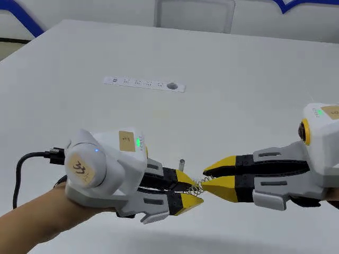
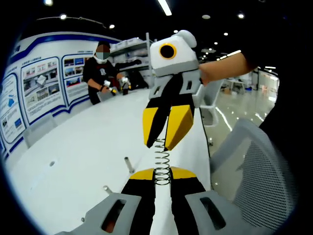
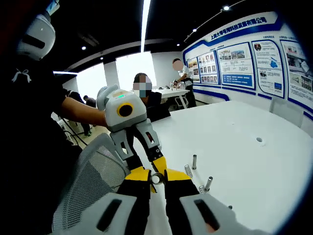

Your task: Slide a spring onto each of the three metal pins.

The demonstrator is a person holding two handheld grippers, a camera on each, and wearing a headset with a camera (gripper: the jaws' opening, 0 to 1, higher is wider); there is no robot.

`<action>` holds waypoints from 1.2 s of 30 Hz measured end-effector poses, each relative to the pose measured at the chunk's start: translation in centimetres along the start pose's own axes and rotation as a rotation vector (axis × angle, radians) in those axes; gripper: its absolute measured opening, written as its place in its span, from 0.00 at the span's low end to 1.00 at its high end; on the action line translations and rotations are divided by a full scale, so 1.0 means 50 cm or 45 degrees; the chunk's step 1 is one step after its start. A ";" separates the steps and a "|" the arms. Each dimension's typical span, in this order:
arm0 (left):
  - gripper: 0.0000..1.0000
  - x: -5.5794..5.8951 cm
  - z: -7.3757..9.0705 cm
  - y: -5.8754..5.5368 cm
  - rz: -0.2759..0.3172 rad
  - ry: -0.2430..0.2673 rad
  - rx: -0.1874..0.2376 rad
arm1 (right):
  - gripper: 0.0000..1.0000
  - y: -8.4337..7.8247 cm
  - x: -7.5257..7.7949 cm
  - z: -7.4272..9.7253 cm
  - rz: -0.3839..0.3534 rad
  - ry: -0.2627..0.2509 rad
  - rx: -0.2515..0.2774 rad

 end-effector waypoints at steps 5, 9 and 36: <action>0.10 -0.003 0.000 0.004 0.021 0.008 0.011 | 0.11 0.011 -0.009 -0.005 -0.024 0.014 0.026; 0.10 -0.009 -0.002 0.011 0.048 0.025 0.027 | 0.11 0.026 -0.014 -0.012 -0.024 0.023 0.064; 0.10 -0.005 -0.001 -0.015 0.125 0.012 0.017 | 0.14 0.015 -0.011 -0.025 0.012 -0.025 -0.006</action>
Point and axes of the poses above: the centre of the closed fingertips' face, and the gripper's own axes: z roughly backward along the fingers, x roughly to its right, y roughly out of its top, the point moved 2 cm from there along z, roughly backward along the fingers, and after that the axes turned 15 degrees about -z, right-handed, at the moved point
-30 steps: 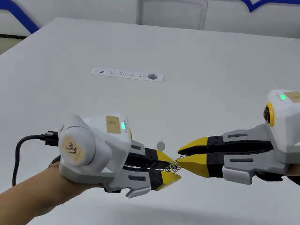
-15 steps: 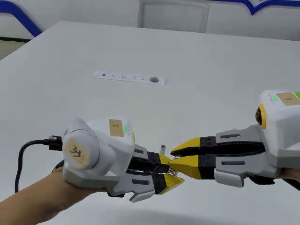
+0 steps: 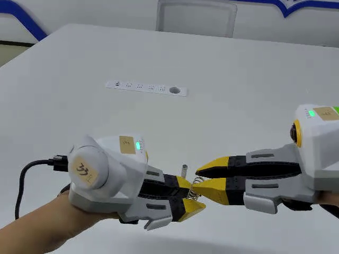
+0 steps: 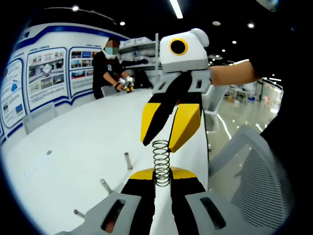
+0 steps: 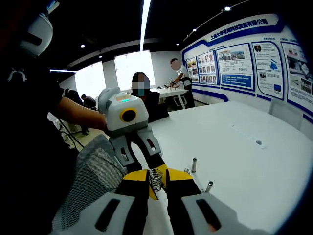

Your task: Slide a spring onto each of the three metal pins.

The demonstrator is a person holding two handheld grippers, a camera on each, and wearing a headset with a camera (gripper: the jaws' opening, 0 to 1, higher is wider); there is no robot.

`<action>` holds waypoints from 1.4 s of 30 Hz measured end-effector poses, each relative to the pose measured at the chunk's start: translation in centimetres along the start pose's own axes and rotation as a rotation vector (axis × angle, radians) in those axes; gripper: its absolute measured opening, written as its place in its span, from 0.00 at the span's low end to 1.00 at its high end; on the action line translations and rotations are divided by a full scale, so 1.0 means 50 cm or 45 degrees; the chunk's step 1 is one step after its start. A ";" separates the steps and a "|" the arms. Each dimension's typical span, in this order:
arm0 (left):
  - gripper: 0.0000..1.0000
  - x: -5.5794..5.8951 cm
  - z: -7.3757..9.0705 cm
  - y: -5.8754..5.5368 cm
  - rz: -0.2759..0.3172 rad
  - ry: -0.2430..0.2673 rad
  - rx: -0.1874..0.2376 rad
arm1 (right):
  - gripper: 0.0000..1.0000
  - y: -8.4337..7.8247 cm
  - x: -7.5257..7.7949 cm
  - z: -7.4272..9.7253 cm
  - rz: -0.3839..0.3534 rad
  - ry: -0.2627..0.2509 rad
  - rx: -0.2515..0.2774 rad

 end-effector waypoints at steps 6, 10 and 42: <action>0.10 -0.002 0.000 0.008 0.000 0.004 0.024 | 0.13 -0.001 -0.003 -0.005 -0.037 0.019 0.008; 0.10 0.000 -0.002 0.009 -0.005 -0.002 0.020 | 0.11 -0.002 -0.003 -0.008 -0.022 0.019 0.004; 0.71 -0.090 0.038 -0.023 0.116 0.212 -0.017 | 0.10 0.038 0.218 0.104 0.009 -0.467 0.132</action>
Point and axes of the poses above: the centre of the closed fingertips' face, and the gripper's own axes: z roughly backward along the fingers, x roughly to its right, y roughly out of its top, the point moved 2 cm from there along z, roughly backward along the fingers, and after that the axes turned 15 degrees about -z, right-handed, at the moved point
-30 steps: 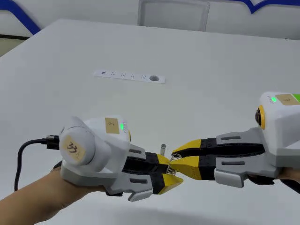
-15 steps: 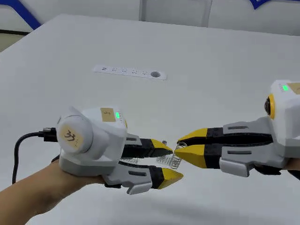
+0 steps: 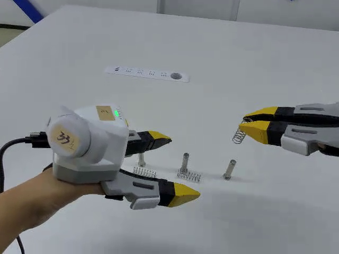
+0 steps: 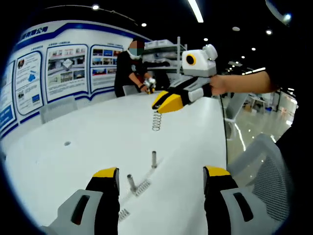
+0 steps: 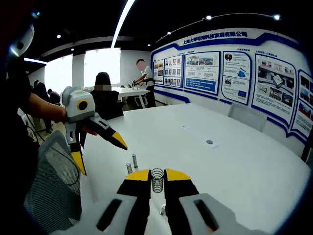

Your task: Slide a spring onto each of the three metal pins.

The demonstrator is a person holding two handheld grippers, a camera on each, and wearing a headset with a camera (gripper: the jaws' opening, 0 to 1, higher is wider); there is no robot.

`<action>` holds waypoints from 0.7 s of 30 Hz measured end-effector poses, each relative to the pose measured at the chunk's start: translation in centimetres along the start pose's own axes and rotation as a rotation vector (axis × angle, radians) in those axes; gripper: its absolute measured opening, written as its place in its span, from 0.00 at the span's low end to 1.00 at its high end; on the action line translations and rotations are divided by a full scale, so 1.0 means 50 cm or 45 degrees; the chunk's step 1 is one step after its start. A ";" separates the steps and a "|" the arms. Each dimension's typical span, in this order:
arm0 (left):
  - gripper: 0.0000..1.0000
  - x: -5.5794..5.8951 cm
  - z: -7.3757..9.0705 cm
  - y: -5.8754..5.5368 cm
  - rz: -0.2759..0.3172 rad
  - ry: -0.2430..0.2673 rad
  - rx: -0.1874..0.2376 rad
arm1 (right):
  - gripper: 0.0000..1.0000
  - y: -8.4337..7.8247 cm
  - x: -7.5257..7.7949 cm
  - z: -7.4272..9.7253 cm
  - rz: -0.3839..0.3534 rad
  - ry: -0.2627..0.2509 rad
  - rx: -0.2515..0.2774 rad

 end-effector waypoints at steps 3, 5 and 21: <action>0.76 0.003 0.005 0.001 0.025 -0.024 0.016 | 0.10 -0.027 0.028 -0.012 -0.012 -0.062 -0.026; 0.81 0.002 0.009 -0.003 0.023 -0.018 0.007 | 0.10 -0.041 0.037 -0.021 -0.043 -0.067 -0.031; 0.94 -0.043 0.047 -0.028 0.199 0.121 0.024 | 0.10 -0.117 0.066 -0.061 -0.113 -0.074 -0.133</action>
Point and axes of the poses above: the centre of the closed fingertips' face, and the gripper's own axes: z roughly backward along the fingers, x roughly to its right, y roughly out of its top, the point moved 2 cm from there along z, roughly backward along the fingers, and after that the axes turned 15 degrees about -z, right-handed, at the moved point
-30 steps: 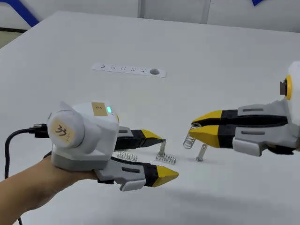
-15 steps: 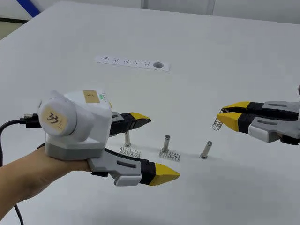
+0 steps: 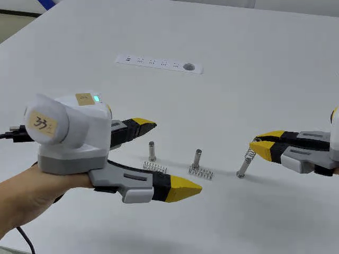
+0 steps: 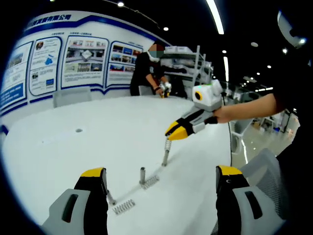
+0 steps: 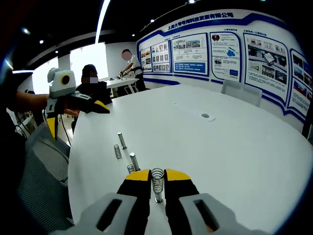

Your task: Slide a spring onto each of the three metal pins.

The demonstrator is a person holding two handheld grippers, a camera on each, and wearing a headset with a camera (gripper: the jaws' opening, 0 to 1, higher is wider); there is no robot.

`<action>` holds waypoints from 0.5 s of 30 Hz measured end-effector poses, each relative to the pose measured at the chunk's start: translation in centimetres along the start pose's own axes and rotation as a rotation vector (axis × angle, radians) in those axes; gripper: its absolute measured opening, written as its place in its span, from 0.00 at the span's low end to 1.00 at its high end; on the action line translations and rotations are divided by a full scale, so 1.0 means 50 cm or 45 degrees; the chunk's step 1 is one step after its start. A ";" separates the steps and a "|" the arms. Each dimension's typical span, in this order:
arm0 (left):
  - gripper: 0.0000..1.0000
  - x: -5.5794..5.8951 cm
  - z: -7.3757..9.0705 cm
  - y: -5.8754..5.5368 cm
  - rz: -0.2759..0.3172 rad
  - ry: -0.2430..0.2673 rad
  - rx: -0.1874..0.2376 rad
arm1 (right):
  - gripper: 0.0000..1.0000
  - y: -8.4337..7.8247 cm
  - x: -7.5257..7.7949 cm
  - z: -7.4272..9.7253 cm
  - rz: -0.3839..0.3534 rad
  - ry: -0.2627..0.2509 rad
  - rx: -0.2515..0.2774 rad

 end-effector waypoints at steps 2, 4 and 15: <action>0.93 -0.001 0.002 -0.004 0.004 0.000 -0.009 | 0.10 -0.002 0.000 -0.001 0.000 0.000 -0.004; 0.93 -0.001 0.002 -0.006 0.013 0.000 -0.012 | 0.10 -0.007 0.000 -0.003 0.000 0.000 -0.013; 0.97 -0.005 0.012 -0.014 0.024 0.012 -0.022 | 0.11 -0.046 -0.001 -0.027 0.048 -0.010 -0.054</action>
Point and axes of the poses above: the centre of the closed fingertips' face, and the gripper's own axes: z roughly backward along the fingers, x roughly to its right, y roughly out of its top, the point moved 2 cm from there along z, roughly backward along the fingers, and after that the axes turned 15 degrees about -z, right-handed, at the moved point
